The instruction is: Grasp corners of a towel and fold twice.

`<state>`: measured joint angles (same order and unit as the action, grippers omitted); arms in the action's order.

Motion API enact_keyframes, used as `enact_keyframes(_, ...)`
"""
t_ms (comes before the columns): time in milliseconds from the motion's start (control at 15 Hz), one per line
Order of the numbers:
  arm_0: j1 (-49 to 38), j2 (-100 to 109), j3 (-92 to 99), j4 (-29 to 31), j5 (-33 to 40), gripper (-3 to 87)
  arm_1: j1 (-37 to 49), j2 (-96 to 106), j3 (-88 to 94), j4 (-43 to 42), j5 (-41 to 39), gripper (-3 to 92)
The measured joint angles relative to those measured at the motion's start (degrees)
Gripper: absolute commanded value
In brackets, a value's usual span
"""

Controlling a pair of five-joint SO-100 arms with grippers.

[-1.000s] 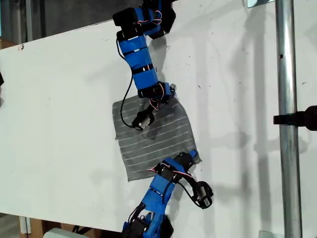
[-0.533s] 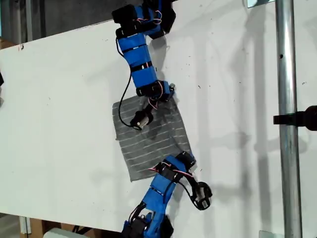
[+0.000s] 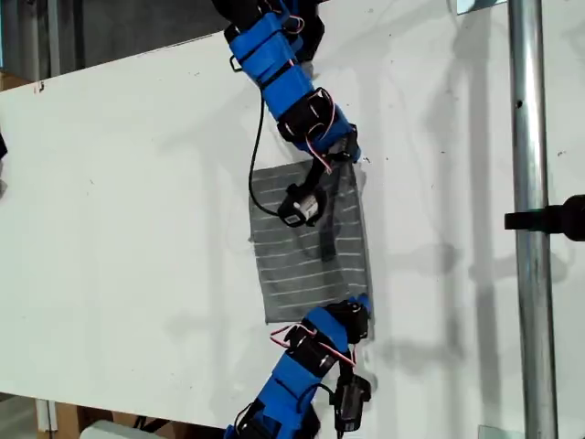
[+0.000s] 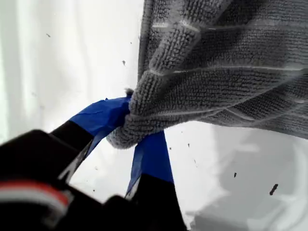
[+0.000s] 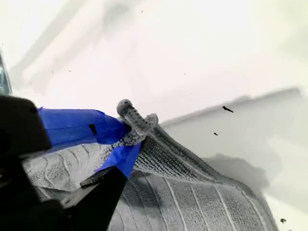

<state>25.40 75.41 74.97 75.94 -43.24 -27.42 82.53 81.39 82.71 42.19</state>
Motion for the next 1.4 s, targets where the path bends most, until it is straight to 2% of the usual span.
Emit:
enact_keyframes(133, -3.5, 1.4, 0.4, 3.0, -4.0, -2.8, 7.3, 1.8, 0.8, 0.0, 0.0, -0.2)
enact_keyframes(333, -17.6, 3.1, 3.3, 8.3, -6.7, -2.8, 23.8, 2.1, 3.4, -0.9, -2.5, -0.2)
enact_keyframes(533, -35.2, 6.8, 5.5, 9.8, -4.0, -2.9, 39.6, 1.1, 3.4, -3.3, -9.3, -0.2)
enact_keyframes(800, -52.9, 16.2, 10.1, 7.4, 2.5, -2.9, 52.7, 0.9, 2.4, -7.3, -19.3, -0.2)
enact_keyframes(1000, -56.9, 28.2, 20.7, -1.2, 3.3, -2.9, 54.7, 5.8, 2.3, -12.7, -20.5, -0.2)
enact_keyframes(1067, -56.8, 30.1, 23.1, -1.8, 3.2, -2.9, 54.8, 6.4, 2.7, -12.9, -20.2, -0.2)
enact_keyframes(1200, -53.9, 30.6, 27.4, -1.4, 0.4, -2.9, 51.4, 6.4, 6.0, -13.0, -17.8, -0.2)
enact_keyframes(1400, -45.3, 30.7, 38.6, -6.6, -6.0, -2.8, 43.4, 0.8, 8.9, -13.0, -13.2, -0.2)
